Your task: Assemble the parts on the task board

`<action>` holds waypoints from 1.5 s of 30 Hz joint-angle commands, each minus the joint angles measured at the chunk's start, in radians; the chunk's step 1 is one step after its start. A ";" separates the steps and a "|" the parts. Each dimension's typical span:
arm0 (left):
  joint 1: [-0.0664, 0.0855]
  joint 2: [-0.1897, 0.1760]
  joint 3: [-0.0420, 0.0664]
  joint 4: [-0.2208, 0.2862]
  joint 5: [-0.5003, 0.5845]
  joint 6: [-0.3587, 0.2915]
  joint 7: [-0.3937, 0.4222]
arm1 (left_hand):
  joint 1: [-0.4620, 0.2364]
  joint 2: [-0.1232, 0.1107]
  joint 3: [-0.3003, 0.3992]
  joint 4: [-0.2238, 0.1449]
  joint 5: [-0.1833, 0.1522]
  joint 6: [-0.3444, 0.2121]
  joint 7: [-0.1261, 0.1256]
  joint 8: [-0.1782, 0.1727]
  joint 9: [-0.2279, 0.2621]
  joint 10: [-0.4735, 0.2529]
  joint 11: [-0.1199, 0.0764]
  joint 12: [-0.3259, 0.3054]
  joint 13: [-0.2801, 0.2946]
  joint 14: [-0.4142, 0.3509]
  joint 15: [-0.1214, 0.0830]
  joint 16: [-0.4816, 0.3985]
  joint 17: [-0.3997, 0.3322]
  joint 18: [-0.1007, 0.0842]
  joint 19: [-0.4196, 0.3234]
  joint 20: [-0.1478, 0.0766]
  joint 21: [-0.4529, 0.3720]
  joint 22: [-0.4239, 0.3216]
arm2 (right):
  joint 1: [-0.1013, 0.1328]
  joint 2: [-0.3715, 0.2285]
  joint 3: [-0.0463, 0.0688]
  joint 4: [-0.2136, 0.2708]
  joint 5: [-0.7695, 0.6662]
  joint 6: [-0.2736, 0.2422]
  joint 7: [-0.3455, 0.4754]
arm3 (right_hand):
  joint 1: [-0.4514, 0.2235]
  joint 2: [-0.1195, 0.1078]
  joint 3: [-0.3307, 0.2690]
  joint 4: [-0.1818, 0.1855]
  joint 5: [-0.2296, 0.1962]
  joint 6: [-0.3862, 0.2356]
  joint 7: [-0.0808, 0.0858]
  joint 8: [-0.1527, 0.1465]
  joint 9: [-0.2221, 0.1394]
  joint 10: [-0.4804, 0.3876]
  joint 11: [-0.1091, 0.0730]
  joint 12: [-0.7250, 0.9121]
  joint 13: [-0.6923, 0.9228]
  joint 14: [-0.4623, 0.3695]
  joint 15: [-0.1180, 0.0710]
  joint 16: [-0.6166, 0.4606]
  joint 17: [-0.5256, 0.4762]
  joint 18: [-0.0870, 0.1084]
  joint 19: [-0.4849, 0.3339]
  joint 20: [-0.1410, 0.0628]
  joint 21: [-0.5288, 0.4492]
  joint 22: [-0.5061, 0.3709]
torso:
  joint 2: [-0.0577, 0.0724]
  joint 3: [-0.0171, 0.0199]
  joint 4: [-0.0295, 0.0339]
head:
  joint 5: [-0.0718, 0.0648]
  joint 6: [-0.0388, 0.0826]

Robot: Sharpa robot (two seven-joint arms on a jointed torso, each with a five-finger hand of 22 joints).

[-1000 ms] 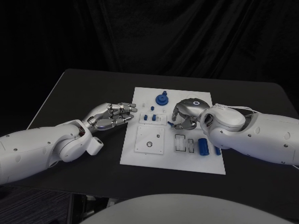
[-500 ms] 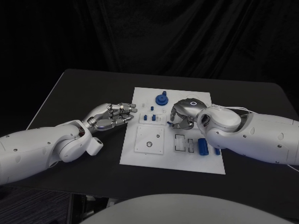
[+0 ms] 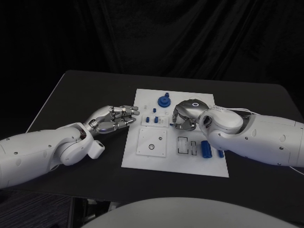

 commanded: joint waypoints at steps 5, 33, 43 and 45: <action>-0.003 0.003 0.001 0.000 0.007 0.015 0.008 | -0.002 0.010 0.007 -0.001 0.006 -0.006 0.002 0.006 -0.002 -0.006 0.003 0.003 -0.001 0.003 0.007 0.005 0.001 -0.017 0.007 0.003 0.004 -0.002 | -0.019 0.004 -0.011 0.002 0.012 0.084 -0.020 | -0.038 -0.012 -0.008 0.007 -0.090 -0.005 0.008 -0.009 0.005 0.093 -0.002 0.000 0.252 0.094 -0.001 -0.002 0.242 0.003 -0.013 -0.002 -0.011 0.145 | 0.000 0.0000 0.0004 | 0.000 0.000; -0.005 0.001 0.001 0.004 0.007 0.014 0.004 | -0.003 0.010 0.007 -0.001 0.006 -0.007 0.003 0.006 -0.002 -0.007 0.003 0.003 -0.001 0.002 0.007 0.004 0.001 -0.018 0.007 0.003 0.004 -0.003 | 0.031 -0.042 -0.009 0.078 -0.014 0.032 -0.017 | -0.095 -0.014 -0.115 0.040 -0.312 -0.043 0.029 -0.044 -0.006 0.059 0.020 -0.010 0.220 0.105 0.021 0.007 0.263 0.011 -0.042 0.018 -0.047 0.135 | 0.000 -0.0017 -0.0002 | 0.008 0.000; -0.005 0.003 0.001 0.001 0.007 0.012 0.004 | -0.004 0.010 0.008 0.000 0.005 -0.007 0.003 0.006 -0.002 -0.008 0.004 0.005 -0.001 0.003 0.007 0.006 0.001 -0.019 0.006 0.003 0.003 -0.006 | 0.095 -0.085 -0.009 0.122 0.032 -0.002 0.034 | -0.092 -0.003 -0.223 0.084 -0.355 -0.044 0.034 -0.042 -0.007 0.104 0.029 0.003 0.263 0.105 0.032 0.007 0.263 -0.016 0.017 0.029 0.092 0.172 | -0.002 -0.0042 0.0024 | 0.010 0.000; -0.005 0.004 0.001 -0.001 0.007 0.012 0.004 | -0.004 0.010 0.008 0.000 0.005 -0.007 0.003 0.006 -0.002 -0.008 0.004 0.005 -0.001 0.003 0.007 0.006 0.001 -0.019 0.006 0.003 0.003 -0.006 | 0.102 -0.089 -0.009 0.124 0.036 0.010 0.033 | -0.066 0.002 -0.227 0.073 -0.297 -0.040 0.033 -0.040 -0.007 0.104 0.027 0.003 0.263 0.105 0.030 0.007 0.263 -0.027 0.045 0.028 0.143 0.187 | -0.001 -0.0041 0.0036 | 0.007 0.000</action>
